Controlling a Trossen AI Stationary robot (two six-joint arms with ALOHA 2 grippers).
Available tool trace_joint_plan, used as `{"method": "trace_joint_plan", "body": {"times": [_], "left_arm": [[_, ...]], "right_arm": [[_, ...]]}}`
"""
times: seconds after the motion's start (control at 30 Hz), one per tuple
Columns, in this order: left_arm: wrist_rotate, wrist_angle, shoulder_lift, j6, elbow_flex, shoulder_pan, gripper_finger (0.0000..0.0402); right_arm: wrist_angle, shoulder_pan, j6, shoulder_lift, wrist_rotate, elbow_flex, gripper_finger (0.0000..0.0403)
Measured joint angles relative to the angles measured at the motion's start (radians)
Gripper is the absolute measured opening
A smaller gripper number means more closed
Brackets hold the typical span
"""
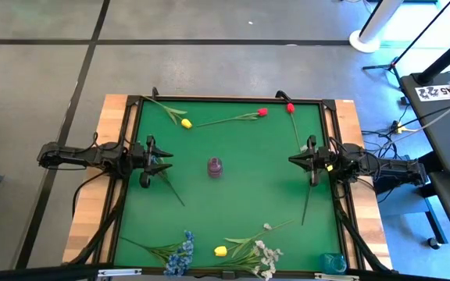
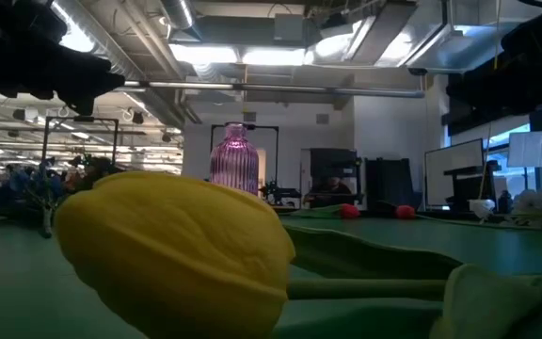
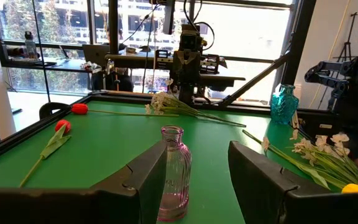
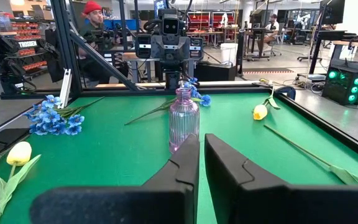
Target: Sort flowers into vase by color
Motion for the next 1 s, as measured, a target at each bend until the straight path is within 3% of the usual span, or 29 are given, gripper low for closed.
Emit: {"method": "trace_joint_plan", "body": {"times": [0.6, 0.77, 0.93, 1.0], "left_arm": [[0.0, 0.0, 0.0, 0.0, 0.0, 0.0, 0.0167], [0.0, 0.0, 0.0, 0.0, 0.0, 0.0, 0.0167], [0.0, 0.0, 0.0, 0.0, 0.0, 0.0, 0.0167], [0.0, 0.0, 0.0, 0.0, 0.0, 0.0, 0.0167]], "right_arm": [[0.006, 0.0, 0.001, 0.0, -0.003, 0.0, 0.0028], [0.047, 0.0, 0.215, 0.0, -0.06, 0.0, 0.0028], [0.163, 0.001, 0.323, 0.034, 0.089, -0.01, 0.0028], [0.181, 0.001, 0.355, 0.057, 0.092, -0.012, 0.0028]]}}
